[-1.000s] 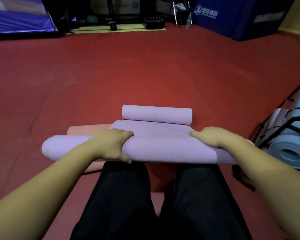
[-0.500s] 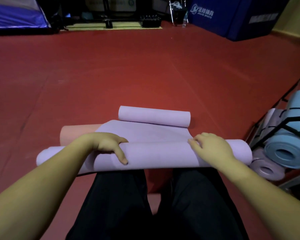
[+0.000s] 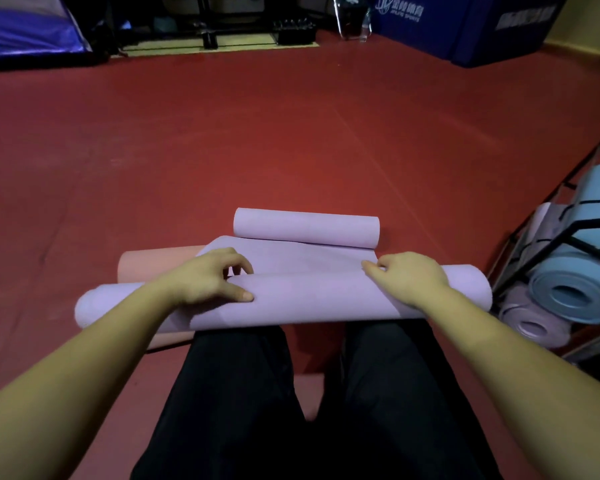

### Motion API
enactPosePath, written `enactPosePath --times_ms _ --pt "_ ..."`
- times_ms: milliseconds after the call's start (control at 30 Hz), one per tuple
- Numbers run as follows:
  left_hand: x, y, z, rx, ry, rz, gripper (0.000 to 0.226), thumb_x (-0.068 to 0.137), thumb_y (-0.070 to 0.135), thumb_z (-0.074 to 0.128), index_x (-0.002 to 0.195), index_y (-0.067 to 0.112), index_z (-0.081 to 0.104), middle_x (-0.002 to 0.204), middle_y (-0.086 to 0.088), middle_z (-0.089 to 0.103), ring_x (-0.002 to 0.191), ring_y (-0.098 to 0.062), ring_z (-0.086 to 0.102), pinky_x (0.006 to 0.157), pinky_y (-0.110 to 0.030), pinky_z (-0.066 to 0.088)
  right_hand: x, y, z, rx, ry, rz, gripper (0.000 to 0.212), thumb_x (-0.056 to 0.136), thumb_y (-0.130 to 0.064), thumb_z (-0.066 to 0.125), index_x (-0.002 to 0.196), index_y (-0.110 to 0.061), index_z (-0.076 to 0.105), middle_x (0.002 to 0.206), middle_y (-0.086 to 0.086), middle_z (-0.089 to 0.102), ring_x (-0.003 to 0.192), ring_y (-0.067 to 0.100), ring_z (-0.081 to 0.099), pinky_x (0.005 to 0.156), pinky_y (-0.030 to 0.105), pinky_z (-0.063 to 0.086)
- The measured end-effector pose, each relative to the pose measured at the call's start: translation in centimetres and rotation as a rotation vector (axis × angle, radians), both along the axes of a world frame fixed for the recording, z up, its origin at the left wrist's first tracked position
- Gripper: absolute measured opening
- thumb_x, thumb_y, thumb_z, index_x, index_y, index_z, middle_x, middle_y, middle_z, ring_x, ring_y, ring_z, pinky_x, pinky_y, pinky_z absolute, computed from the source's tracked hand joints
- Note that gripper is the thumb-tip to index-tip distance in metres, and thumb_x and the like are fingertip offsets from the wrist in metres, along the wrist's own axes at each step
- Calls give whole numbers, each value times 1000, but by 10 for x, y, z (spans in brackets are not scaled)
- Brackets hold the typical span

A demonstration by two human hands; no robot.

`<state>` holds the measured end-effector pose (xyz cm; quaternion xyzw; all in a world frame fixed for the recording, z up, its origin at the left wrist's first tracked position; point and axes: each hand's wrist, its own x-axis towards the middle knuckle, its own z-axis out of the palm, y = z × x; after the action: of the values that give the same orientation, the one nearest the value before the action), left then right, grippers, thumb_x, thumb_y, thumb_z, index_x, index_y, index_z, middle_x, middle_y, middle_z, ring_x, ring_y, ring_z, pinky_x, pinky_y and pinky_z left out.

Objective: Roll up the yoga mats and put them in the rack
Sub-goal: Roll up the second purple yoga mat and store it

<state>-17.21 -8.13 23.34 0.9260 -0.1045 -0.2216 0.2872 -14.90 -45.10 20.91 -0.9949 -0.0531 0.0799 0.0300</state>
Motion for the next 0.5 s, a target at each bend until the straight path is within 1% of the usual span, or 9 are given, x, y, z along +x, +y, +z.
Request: enactPosePath --times_ms 33,100,167,200,233,300,333,400,500 --pt "-4 0 -5 19 -75 5 59 57 75 60 106 42 61 107 13 54 101 -8 52 89 -30 43 5 1 1 3 38 -2 60 92 -68 25 94 -26 68 104 0 69 98 26 60 72 34 42" --pt "-19 -4 -20 104 -257 19 59 74 72 44 117 35 62 114 11 55 109 -10 50 94 -32 41 13 2 3 8 108 -6 63 93 -68 24 101 -26 71 109 1 68 100 26 59 75 35 43" --pt "-35 -11 -36 236 -514 7 65 87 64 31 126 23 62 120 2 59 113 -22 55 94 -38 44 19 3 6 4 162 -7 65 94 -67 24 109 -24 71 117 3 66 107 27 59 80 36 43" --pt "-41 -12 -44 320 -630 -29 68 88 64 31 128 18 61 121 -2 61 111 -28 58 92 -42 45 21 4 7 -1 185 -9 67 94 -68 23 113 -24 70 122 4 65 110 28 58 83 36 43" --pt "-46 -13 -49 411 -706 -65 75 86 70 35 130 15 60 121 -5 62 109 -31 60 91 -45 47 23 5 7 -7 200 -9 68 93 -68 23 116 -23 69 127 5 64 114 28 57 87 37 44" --pt "-46 -14 -54 560 -697 -102 98 66 85 48 134 13 55 122 -7 61 104 -33 60 88 -50 48 25 8 9 -13 220 -24 71 92 -69 24 124 -22 67 134 7 60 120 29 55 94 39 43" --pt "-45 -15 -53 610 -666 -106 105 58 85 55 135 15 53 121 -7 61 102 -33 60 86 -49 49 24 9 11 -9 229 -38 72 92 -70 25 125 -21 65 136 7 59 121 29 55 96 39 43" --pt "-39 -19 -47 674 -612 -107 105 55 81 63 138 19 47 118 -4 61 101 -33 59 85 -46 48 24 10 14 19 247 -74 74 90 -71 28 128 -19 64 138 9 57 122 30 55 97 40 43" --pt "-35 -24 -29 645 -534 -128 93 64 78 64 138 27 40 121 2 57 111 -28 55 86 -40 45 20 10 23 54 288 -99 76 89 -70 31 132 -16 61 142 12 54 124 31 53 101 41 41"
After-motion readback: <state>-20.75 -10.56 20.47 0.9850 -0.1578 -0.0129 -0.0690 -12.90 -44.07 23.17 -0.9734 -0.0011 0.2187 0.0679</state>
